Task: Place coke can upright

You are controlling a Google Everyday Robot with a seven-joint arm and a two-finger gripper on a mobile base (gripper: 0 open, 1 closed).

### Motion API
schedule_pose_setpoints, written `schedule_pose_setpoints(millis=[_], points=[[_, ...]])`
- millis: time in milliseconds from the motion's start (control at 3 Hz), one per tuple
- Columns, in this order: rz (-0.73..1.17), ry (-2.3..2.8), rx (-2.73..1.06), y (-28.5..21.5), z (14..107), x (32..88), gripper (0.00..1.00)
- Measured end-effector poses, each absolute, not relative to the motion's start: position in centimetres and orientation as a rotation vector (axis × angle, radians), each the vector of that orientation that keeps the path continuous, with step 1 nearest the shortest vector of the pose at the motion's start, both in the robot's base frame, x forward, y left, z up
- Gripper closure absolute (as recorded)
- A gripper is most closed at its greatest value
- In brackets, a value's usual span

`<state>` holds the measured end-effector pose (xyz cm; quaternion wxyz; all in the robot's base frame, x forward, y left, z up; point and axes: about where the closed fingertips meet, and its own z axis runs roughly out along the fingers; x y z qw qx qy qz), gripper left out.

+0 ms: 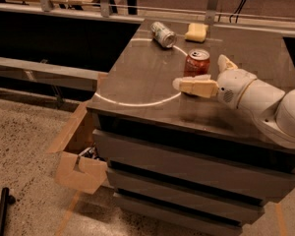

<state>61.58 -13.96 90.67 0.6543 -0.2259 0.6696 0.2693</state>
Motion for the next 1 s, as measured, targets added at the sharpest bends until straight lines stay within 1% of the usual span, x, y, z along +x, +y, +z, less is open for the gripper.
schedule_pose_setpoints(millis=[333,667,1000], points=[[0.572,1.587,-0.496,-15.0,90.7,58.8,0.0],[0.46,1.68,-0.471,-16.7,91.7,55.2,0.0],[0.461,1.68,-0.471,-16.7,91.6,55.2,0.0]])
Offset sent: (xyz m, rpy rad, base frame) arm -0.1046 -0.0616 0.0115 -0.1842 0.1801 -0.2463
